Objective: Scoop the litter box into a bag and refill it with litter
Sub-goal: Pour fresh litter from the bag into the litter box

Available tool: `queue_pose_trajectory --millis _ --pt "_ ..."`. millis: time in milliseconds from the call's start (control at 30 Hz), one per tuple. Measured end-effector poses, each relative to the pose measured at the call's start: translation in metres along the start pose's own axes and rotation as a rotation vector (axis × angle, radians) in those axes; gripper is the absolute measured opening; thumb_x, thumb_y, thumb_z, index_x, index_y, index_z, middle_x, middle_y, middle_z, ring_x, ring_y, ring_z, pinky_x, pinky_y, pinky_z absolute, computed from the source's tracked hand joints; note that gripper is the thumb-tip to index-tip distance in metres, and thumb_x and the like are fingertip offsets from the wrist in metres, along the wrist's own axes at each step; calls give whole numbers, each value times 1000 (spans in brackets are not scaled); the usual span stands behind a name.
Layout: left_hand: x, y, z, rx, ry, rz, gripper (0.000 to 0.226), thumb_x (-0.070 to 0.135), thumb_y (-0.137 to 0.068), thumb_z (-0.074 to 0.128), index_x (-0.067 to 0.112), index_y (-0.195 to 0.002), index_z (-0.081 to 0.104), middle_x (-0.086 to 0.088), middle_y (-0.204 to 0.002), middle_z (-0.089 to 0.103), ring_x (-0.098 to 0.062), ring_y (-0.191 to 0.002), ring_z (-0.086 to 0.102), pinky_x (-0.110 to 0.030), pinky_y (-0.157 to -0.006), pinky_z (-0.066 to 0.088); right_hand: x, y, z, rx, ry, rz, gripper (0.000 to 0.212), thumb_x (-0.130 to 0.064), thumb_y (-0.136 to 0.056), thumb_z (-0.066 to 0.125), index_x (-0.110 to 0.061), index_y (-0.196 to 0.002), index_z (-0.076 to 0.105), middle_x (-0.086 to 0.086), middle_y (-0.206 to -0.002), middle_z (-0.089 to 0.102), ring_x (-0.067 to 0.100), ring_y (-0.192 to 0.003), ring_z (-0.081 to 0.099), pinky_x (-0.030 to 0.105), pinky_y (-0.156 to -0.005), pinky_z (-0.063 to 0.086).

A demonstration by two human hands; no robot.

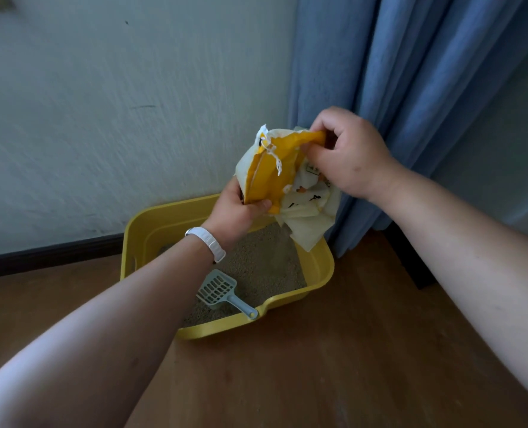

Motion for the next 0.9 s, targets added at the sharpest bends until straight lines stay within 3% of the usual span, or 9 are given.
queue_pose_trajectory --millis 133,233,333,500,633,700,767,900 --pt "12 12 0 -26 -49 2 66 25 -72 76 26 -132 49 0 -123 64 -23 -112 62 -49 -94 52 3 11 -12 -6 3 43 24 -27 -87 68 -10 -74 57 -9 -68 51 5 -61 46 13 -53 36" --pt "20 18 2 -40 -82 4 65 26 -74 75 27 -133 48 2 -123 64 -22 -113 61 -49 -94 52 8 15 -18 -1 -43 85 26 -30 -87 68 -11 -72 57 -5 -64 52 6 -59 46 22 -53 40" --pt "24 21 3 -14 -94 -5 61 25 -76 74 28 -131 48 2 -122 63 -20 -111 61 -47 -93 52 14 17 -21 8 -51 126 28 -32 -86 68 -11 -73 56 -5 -61 51 4 -54 44 20 -49 38" --pt "32 21 8 56 -63 -12 28 14 -85 71 25 -106 56 -5 -107 67 -25 -99 67 -49 -87 56 39 26 -34 -13 -6 186 24 -26 -89 66 -9 -76 56 -2 -63 51 9 -57 44 24 -53 37" --pt "40 18 19 84 -26 -26 18 14 -87 70 22 -98 59 -6 -94 69 -28 -90 69 -44 -81 58 73 41 -45 -80 -6 292 18 -23 -89 66 -7 -83 62 12 -77 66 24 -71 63 35 -65 52" --pt "42 17 25 99 2 -37 19 15 -85 72 22 -100 63 -7 -93 72 -27 -88 71 -43 -78 58 86 52 -45 -131 -71 346 10 -22 -91 65 -12 -91 65 11 -83 69 21 -70 68 38 -67 59" --pt "44 16 31 122 4 -47 21 16 -84 73 22 -102 65 -5 -91 73 -23 -84 72 -39 -75 59 96 63 -43 -172 -131 397 2 -22 -92 64 -20 -93 65 7 -84 70 13 -64 68 29 -63 60" --pt "53 16 42 152 -31 -60 21 18 -83 74 21 -103 67 -3 -89 74 -20 -79 73 -38 -70 60 116 80 -41 -249 -78 478 12 -23 -90 68 -26 -80 62 -1 -71 66 4 -51 63 26 -56 56"
Point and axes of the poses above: each hand's wrist, its own y-axis away from the middle knuckle, its own z-axis out of the palm, x = y × z, the point moved 7 cm from there along -y, towards the middle knuckle
